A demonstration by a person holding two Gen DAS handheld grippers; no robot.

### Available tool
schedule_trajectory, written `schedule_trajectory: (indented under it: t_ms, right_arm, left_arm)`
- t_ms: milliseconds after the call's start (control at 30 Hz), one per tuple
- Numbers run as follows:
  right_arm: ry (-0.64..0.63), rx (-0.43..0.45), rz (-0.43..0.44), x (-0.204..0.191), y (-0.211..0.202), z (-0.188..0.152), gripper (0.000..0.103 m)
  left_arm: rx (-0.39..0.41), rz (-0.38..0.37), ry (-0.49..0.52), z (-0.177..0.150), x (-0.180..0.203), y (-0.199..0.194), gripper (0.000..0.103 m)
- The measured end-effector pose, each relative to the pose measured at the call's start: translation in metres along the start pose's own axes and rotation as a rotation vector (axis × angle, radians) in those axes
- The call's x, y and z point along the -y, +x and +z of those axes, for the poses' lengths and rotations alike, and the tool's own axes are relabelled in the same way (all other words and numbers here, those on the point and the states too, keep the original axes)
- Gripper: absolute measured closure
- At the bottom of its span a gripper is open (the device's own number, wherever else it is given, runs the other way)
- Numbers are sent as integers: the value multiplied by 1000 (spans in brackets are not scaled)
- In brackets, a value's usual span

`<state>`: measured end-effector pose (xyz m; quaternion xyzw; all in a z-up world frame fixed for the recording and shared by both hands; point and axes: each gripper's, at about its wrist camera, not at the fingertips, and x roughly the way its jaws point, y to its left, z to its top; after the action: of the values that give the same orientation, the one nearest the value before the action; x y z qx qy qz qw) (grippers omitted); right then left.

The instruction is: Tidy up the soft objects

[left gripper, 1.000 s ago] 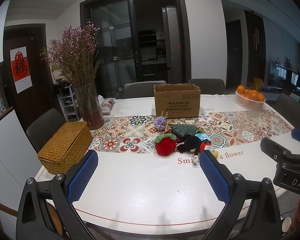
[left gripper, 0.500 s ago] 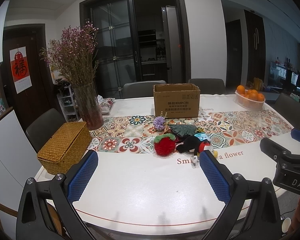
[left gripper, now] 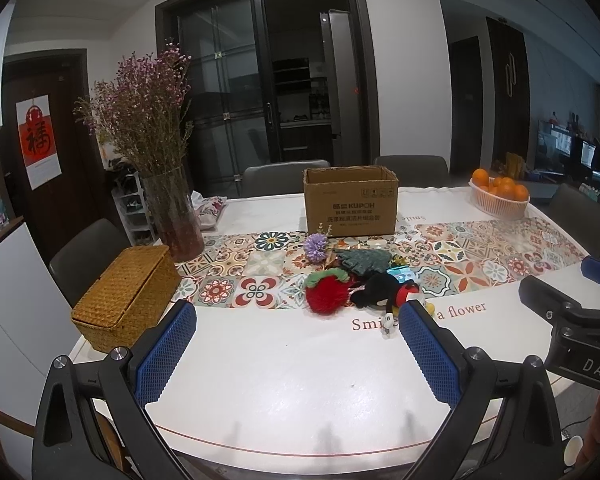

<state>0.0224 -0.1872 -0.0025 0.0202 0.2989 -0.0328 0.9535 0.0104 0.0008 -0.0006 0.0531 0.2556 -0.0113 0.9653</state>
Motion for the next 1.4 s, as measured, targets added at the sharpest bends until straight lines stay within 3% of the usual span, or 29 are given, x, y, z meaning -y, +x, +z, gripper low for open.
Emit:
schedule_trajectory:
  t_ms: [467, 767, 1400]
  right_arm:
    - [3, -56, 0, -6, 34, 10, 0]
    - [19, -111, -16, -19, 74, 20, 0]
    - [68, -283, -69, -46, 179, 24, 2]
  left_arm:
    - [-41, -22, 23, 8, -3, 35, 0]
    - [-80, -64, 55, 18, -11, 79, 0]
    - [-206, -251, 129, 20, -27, 201, 1]
